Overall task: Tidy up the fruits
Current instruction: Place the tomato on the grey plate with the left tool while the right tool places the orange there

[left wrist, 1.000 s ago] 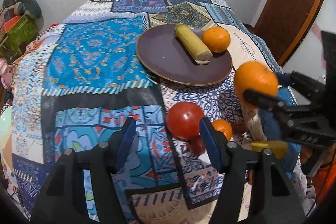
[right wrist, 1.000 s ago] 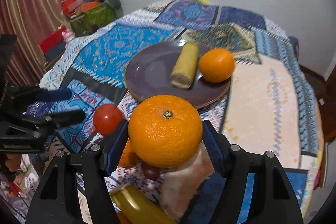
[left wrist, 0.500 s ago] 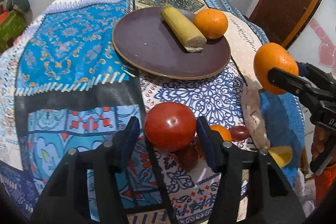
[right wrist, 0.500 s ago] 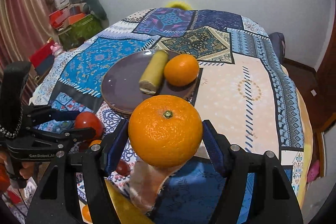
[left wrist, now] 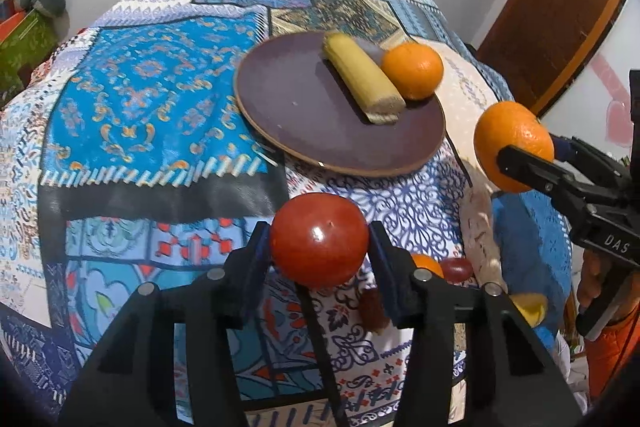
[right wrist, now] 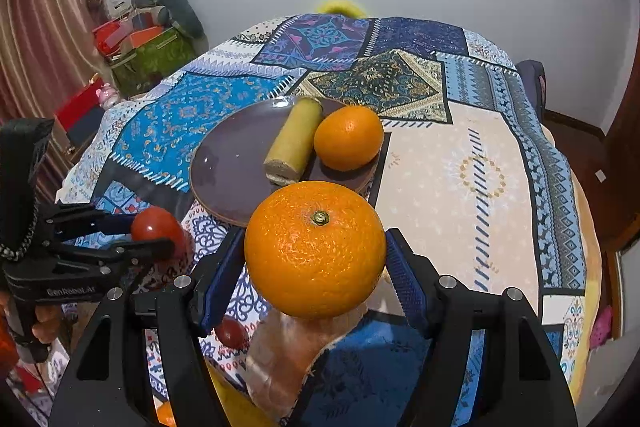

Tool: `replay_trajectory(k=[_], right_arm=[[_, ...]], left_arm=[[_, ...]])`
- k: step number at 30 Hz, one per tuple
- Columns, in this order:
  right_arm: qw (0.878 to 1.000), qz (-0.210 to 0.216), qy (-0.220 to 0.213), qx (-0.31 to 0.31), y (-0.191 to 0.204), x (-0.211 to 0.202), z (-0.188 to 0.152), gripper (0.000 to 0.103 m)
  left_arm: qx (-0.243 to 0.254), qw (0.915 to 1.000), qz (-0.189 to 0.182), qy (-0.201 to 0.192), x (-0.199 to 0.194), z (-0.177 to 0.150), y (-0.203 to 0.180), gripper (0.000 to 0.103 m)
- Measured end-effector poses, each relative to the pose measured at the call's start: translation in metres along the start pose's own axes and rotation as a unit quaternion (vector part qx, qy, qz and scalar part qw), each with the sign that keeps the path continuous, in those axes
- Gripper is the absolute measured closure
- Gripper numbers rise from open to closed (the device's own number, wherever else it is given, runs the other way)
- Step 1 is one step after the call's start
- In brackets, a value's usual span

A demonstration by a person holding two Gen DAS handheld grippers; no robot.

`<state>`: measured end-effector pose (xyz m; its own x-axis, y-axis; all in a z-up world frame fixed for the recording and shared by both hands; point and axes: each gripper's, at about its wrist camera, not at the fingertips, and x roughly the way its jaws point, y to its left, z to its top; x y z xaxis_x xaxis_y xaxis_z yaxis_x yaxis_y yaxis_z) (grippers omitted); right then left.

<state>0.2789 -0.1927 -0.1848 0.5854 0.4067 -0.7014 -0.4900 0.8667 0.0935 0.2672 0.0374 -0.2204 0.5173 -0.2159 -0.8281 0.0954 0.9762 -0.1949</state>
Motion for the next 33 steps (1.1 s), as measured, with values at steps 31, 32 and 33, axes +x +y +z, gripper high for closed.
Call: replay_trajectory(k=[31, 32, 33], right_arm=[[1.0, 0.0, 0.003, -0.029, -0.003, 0.051, 0.036, 0.036], [1.0, 0.0, 0.003, -0.031, -0.003, 0.052, 0.036, 0.036], [0.999, -0.001, 0.002, -0.032, -0.003, 0.052, 0.036, 0.036]], left_arm=[[0.008, 0.9996, 0.004, -0.028, 0.039, 0.091, 0.014, 0.055], [0.009, 0.9996, 0.004, -0.026, 0.042, 0.092, 0.014, 0.055], [0.01, 0.9996, 0.004, -0.025, 0.045, 0.093, 0.014, 0.055]])
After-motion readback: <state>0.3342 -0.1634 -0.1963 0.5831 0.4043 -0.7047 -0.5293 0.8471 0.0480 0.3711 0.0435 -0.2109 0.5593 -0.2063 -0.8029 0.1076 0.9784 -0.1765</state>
